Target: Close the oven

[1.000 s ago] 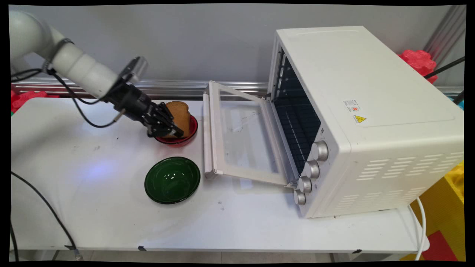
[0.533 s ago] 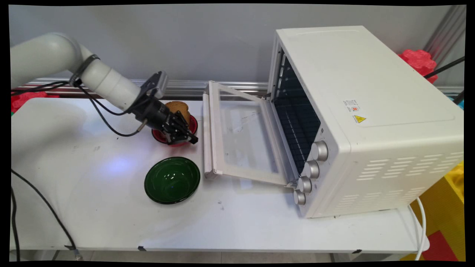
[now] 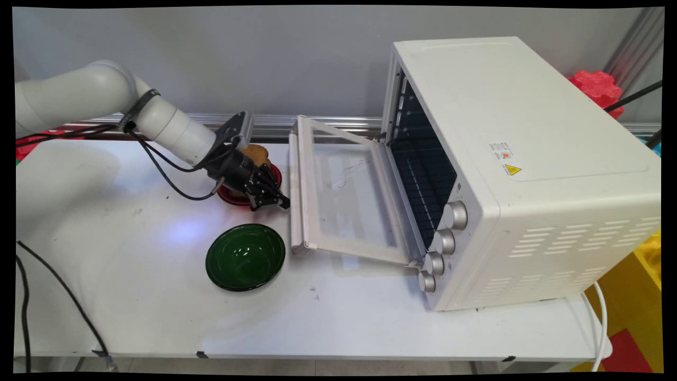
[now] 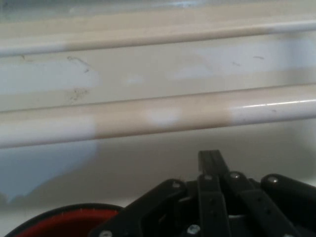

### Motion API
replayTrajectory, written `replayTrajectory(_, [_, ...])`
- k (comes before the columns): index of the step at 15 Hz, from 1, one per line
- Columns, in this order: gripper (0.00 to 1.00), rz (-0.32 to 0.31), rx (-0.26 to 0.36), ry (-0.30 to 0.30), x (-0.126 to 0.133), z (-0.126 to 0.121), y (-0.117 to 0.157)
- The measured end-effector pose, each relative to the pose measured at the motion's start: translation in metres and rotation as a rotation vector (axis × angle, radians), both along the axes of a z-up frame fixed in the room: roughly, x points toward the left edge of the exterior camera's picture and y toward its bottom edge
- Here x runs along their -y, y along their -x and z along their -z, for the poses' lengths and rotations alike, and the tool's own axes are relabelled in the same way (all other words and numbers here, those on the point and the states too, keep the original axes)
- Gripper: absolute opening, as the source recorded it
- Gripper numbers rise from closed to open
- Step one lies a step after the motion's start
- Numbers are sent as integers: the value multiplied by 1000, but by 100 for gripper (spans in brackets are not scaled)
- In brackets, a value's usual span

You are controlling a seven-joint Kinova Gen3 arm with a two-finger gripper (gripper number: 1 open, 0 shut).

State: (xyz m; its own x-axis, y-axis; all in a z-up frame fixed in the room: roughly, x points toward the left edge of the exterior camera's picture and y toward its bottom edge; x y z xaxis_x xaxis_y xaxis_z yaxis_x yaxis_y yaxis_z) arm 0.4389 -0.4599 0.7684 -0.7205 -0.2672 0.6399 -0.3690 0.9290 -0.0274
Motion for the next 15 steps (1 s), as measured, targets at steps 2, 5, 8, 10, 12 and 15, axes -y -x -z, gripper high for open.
replayTrajectory(2, [0,0,0,2,2,3,2])
replayTrajectory(5, [0,0,-3,9,6,6,6])
replayTrajectory(8, [0,2,-12,16,9,6,9])
replayTrajectory(10, [0,3,-18,19,10,6,10])
replayTrajectory(12, [0,4,-26,22,10,4,11])
replayTrajectory(15, [0,7,-35,25,11,2,12])
